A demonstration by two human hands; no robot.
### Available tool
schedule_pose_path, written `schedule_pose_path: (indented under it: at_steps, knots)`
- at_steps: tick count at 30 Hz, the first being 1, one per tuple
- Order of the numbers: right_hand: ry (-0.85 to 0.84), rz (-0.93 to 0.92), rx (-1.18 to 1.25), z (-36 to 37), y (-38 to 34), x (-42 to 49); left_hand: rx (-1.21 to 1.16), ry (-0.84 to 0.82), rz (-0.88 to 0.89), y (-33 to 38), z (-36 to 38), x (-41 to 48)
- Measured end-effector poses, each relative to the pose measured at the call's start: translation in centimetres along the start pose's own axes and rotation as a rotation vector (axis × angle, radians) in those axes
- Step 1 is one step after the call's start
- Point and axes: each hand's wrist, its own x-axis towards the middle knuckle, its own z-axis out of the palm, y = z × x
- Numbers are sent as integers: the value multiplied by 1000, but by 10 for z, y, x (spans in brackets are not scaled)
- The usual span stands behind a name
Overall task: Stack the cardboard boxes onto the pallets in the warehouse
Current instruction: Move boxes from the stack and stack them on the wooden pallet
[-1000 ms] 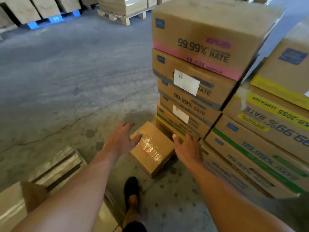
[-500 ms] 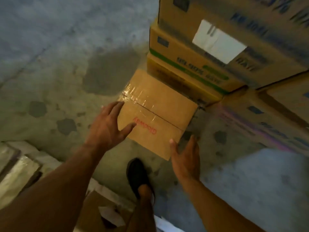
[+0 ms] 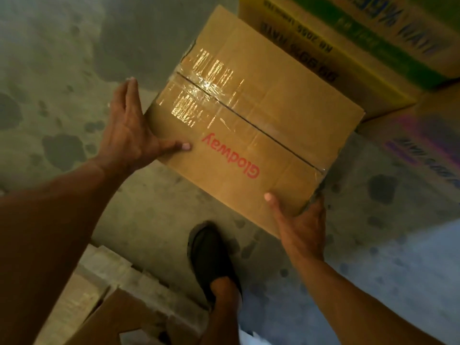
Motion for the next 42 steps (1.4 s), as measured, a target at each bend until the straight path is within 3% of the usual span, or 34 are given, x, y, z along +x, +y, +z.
schedule_pose_path:
  at_steps: [2,6,12,22,27,31,37,42]
  knots:
    - [-9,-9,62,5,2,3,-20,-34,-55,-8,4,6]
    - [-57,-2,175,6,0,3,-285,-157,-60,-17,11,8]
    - [-39,-72,188,-13,-22,9,-377,-119,-66,-20,-1,-13]
    - [-314,-396,119,-79,-157,8,-584,229,-349,-6,-73,-98]
    - [-447,-649,67,-96,-234,-41,-652,507,-481,0,-136,-162]
    - [-549,-837,18,-94,-277,-97,-673,640,-558,-10,-187,-225]
    - [-728,-1019,17,-64,-291,-197,-616,790,-672,-53,-230,-337]
    - [-851,-1066,-18,-32,-257,-258,-601,842,-777,-97,-217,-420]
